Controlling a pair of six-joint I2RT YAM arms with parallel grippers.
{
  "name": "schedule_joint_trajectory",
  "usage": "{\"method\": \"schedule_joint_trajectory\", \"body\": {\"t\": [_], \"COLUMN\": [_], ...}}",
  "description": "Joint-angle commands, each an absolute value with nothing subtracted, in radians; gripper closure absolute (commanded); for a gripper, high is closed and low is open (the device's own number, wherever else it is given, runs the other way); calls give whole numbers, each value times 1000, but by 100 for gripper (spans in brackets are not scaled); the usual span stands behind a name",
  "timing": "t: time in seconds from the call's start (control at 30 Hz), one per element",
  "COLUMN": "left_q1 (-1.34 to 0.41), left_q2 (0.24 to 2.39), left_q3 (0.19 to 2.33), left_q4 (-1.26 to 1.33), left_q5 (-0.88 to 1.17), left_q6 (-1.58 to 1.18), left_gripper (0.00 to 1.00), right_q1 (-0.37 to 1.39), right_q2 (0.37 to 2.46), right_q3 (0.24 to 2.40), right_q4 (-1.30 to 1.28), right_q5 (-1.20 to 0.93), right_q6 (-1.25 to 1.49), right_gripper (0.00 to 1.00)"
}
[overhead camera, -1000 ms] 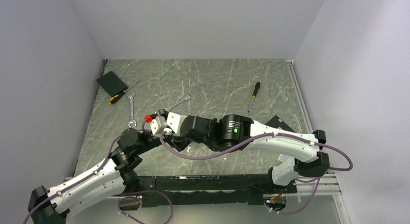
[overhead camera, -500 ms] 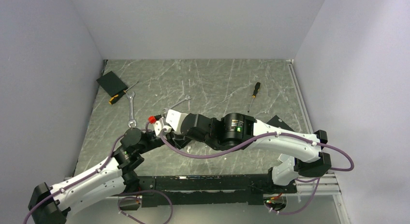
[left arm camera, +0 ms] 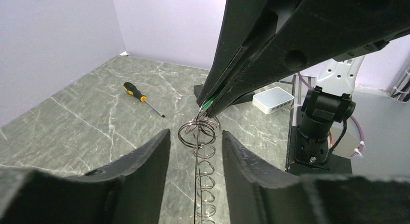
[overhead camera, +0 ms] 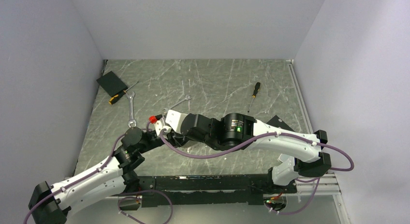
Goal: Put the keys on the keyring
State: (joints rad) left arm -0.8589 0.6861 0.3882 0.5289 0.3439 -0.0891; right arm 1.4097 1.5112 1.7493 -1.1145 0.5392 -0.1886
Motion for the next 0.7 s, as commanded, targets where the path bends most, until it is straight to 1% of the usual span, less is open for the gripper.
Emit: {"method": "schedule_joint_trajectory", "body": {"t": [0.0, 0.17, 0.27, 0.47, 0.67], "left_q1": [-863, -863, -863, -863, -864], "left_q2": [684, 680, 682, 683, 677], "left_q3": [438, 440, 445, 445, 463], "left_q4": [544, 543, 527, 521, 466], "left_q5": [356, 353, 363, 397, 468], "left_q6": [-79, -86, -78, -50, 46], "left_gripper": [56, 56, 58, 71, 81], "right_q1": [1413, 1413, 1413, 1413, 1413], "right_q2": [1499, 1505, 1505, 1508, 1508], "right_q3": [1782, 1786, 1788, 1787, 1792], "right_q4": [-1072, -1074, -1074, -1068, -1068], "right_q5": [539, 532, 531, 523, 514], "right_q6": [-169, -166, -163, -160, -158], "right_gripper": [100, 100, 100, 100, 100]}}
